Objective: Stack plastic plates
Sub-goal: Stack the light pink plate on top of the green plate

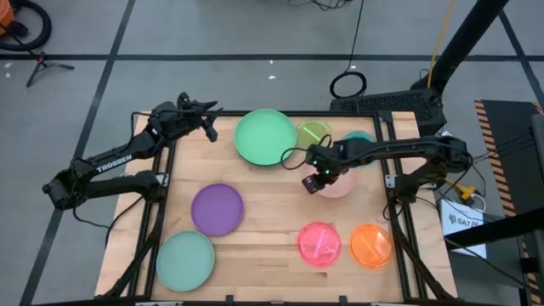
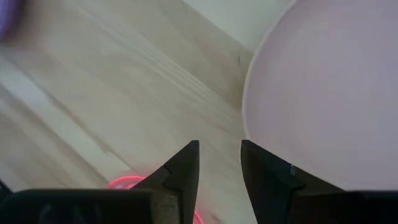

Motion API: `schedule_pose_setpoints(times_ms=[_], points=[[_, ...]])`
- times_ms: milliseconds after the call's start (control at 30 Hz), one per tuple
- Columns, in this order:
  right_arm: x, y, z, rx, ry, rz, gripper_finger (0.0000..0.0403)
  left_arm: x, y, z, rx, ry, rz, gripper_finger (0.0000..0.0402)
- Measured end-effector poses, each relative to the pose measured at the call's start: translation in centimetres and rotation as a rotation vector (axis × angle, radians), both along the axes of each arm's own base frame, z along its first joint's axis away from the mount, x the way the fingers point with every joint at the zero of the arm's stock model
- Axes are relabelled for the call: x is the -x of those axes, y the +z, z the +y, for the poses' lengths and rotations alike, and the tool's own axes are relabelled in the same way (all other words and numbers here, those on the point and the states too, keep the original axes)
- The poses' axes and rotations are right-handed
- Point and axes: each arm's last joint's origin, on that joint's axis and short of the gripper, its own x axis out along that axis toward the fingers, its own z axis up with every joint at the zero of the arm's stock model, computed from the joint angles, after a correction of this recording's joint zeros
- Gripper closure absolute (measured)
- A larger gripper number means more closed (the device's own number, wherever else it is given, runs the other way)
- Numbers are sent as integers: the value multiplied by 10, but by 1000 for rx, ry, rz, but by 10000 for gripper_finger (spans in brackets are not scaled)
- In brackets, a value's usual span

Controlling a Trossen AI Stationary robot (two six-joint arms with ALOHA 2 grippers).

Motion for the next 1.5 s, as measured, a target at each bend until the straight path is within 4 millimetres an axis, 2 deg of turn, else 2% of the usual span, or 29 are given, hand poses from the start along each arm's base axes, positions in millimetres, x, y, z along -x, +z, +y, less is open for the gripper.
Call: schedule_pose_setpoints(times_ms=[167, 433, 667, 967, 1267, 1400, 1500], points=[[-10, -25, 5, -33, 61, 85, 289, 0, 1, 0, -3, 0, -5, 259], [-16, -46, 5, -35, 163, 146, 289, 0, 1, 0, -20, -2, 2, 259], [-13, -38, 12, -13, 255, 120, 289, -2, -3, -2, 96, -5, -40, 259], [-8, -26, 23, 40, 355, 81, 289, -6, -24, -17, 268, -60, 112, 259], [-10, -26, 23, 84, 390, 59, 289, -6, -54, -53, 581, -124, 362, 259], [-10, -26, 23, 89, 392, 60, 289, -7, -61, -74, 663, -199, 463, 259], [-9, -26, 22, 109, 381, 76, 289, -10, -62, -85, 651, -257, 489, 259]])
